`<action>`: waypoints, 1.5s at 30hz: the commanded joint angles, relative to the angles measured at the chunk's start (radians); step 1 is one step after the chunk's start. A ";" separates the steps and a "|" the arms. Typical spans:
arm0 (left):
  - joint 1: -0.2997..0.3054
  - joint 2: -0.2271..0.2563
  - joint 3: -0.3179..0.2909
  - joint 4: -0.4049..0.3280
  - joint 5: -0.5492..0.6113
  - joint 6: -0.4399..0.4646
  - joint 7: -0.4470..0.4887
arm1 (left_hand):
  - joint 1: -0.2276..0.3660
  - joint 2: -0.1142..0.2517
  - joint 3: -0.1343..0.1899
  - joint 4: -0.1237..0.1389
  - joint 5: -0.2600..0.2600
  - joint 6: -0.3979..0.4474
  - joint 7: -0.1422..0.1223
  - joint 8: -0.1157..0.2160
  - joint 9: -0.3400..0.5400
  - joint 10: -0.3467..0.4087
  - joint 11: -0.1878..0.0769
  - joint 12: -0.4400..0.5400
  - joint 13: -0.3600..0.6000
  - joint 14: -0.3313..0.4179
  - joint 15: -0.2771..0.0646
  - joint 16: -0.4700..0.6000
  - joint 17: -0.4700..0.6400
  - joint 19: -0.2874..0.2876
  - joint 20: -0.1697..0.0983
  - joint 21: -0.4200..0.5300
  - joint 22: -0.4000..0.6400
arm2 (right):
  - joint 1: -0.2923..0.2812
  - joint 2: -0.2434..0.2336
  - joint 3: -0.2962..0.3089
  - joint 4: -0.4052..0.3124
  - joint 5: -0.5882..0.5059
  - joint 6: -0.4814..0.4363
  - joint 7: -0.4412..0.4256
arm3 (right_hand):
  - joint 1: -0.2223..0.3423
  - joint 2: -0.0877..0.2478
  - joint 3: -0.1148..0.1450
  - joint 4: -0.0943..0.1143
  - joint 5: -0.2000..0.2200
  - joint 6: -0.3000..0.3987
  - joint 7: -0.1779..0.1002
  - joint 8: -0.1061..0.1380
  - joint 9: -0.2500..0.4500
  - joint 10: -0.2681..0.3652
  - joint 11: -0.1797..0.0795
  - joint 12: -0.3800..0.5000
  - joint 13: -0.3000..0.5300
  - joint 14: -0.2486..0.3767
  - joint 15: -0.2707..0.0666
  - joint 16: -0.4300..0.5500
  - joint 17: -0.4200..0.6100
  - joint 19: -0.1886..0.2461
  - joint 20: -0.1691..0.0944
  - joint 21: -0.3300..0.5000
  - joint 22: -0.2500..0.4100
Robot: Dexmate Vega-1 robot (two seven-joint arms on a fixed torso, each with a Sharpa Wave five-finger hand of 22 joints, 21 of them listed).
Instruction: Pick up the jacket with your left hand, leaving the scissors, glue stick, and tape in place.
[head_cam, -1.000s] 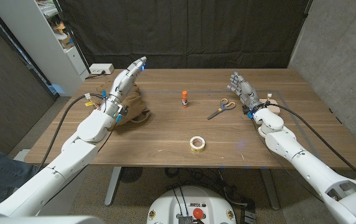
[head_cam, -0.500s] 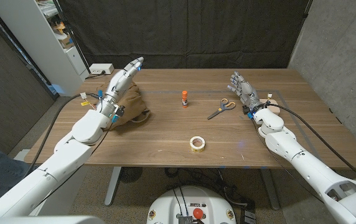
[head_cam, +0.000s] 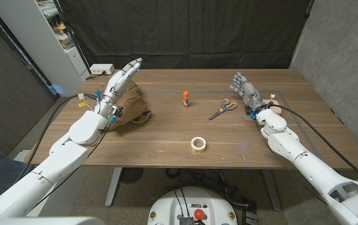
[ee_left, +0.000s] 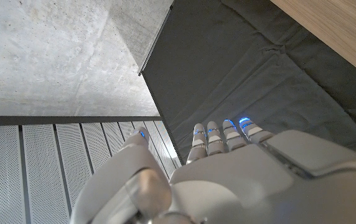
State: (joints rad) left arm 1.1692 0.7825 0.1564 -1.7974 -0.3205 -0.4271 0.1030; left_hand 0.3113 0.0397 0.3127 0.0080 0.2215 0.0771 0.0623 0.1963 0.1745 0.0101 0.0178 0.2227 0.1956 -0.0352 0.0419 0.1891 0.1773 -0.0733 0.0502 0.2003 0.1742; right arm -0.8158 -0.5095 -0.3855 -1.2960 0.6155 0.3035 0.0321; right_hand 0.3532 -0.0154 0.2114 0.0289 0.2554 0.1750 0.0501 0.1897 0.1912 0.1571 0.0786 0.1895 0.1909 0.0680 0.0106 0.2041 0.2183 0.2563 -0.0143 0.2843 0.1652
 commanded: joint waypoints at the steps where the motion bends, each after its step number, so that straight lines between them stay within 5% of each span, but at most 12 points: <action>1: 0.047 0.010 -0.031 -0.046 0.062 0.041 0.057 | 0.013 0.000 0.000 -0.008 -0.002 0.009 -0.001 0.000 0.005 0.008 0.000 0.005 0.000 0.004 0.001 0.006 0.003 -0.001 -0.001 0.007 0.005 | -0.020 -0.011 0.010 -0.017 0.008 0.008 0.002 | 0.000 0.006 0.000 0.000 0.004 0.013 0.001 0.007 -0.001 0.007 -0.005 0.008 0.000 0.009 -0.003 0.003 0.003 0.008 0.004 -0.006 0.003; 45: 0.175 0.033 -0.185 -0.167 0.274 0.191 0.157 | 0.028 0.007 0.004 -0.024 -0.005 0.023 -0.010 0.000 0.006 0.021 -0.008 0.004 0.000 0.013 -0.005 0.004 0.003 -0.007 0.002 0.002 0.006 | -0.043 -0.015 0.013 -0.036 0.011 0.015 -0.002 | -0.001 0.008 -0.004 -0.003 0.006 0.019 0.000 0.009 -0.002 0.012 -0.005 0.009 0.001 0.012 -0.002 0.004 0.000 0.014 0.004 -0.024 0.003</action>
State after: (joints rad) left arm 1.3148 0.8035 0.0085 -1.9294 -0.0941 -0.2816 0.2522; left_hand 0.3270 0.0475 0.3143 -0.0072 0.2177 0.0914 0.0589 0.1963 0.1745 0.0232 0.0087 0.2227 0.1956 -0.0266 0.0333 0.1891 0.1768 -0.0736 0.0503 0.2003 0.1742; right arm -0.8515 -0.5209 -0.3761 -1.3267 0.6239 0.3166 0.0310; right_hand 0.3532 -0.0154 0.2115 0.0289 0.2549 0.1878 0.0481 0.1897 0.1860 0.1606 0.0751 0.1895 0.1908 0.0680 0.0106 0.2041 0.2186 0.2617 -0.0089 0.2624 0.1652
